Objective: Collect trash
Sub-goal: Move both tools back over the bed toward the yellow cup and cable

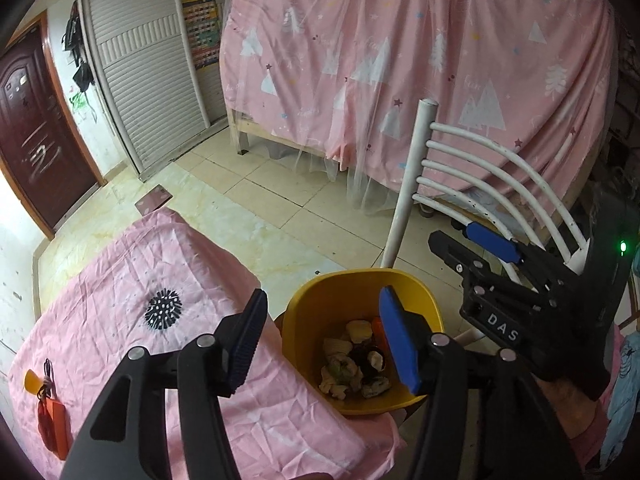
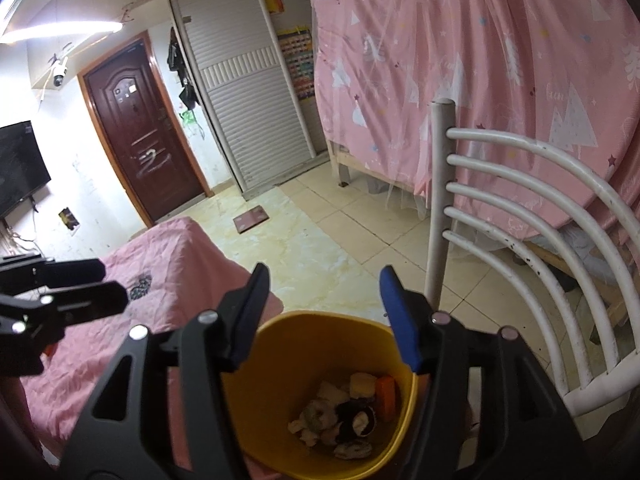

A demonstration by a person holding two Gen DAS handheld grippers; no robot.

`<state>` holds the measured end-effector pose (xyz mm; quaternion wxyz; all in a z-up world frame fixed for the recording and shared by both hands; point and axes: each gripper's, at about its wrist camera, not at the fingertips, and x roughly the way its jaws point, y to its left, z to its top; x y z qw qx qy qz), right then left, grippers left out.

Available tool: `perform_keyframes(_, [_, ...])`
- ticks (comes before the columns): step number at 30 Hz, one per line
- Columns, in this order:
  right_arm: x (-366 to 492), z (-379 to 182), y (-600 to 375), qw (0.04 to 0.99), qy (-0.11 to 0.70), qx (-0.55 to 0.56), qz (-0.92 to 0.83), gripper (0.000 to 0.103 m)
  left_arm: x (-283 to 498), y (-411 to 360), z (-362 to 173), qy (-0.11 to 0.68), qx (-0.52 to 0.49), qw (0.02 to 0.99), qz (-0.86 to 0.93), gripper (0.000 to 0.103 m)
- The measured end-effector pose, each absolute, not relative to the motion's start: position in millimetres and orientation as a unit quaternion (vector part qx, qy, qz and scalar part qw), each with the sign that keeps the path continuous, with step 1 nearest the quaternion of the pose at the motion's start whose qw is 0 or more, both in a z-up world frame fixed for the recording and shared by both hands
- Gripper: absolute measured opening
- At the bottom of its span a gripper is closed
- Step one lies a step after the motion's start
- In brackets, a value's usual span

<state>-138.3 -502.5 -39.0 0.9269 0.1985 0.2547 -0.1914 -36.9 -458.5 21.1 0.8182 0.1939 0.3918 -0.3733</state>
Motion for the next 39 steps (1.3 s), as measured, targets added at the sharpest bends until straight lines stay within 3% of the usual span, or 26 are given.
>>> perform_keyframes(3, [-135.3, -36.6, -495.1, 0.928, 0.256, 0.193, -0.187, 0.056, -34.4, -453.4, 24.7, 0.392, 0.188, 0.820, -0.371, 0.052])
perform_keyframes(6, [-132.3, -34.4, -489.6, 0.931, 0.256, 0.191, -0.179, 0.063, -31.6, -444.4, 28.5, 0.391, 0.181, 0.823, -0.370, 0.052])
perform_keyframes(39, [-34.4, -13.3, -348.2, 0.946, 0.303, 0.099, -0.059, 0.064, 53.5, -271.7, 48.5, 0.396, 0.076, 0.877, -0.261, 0.055])
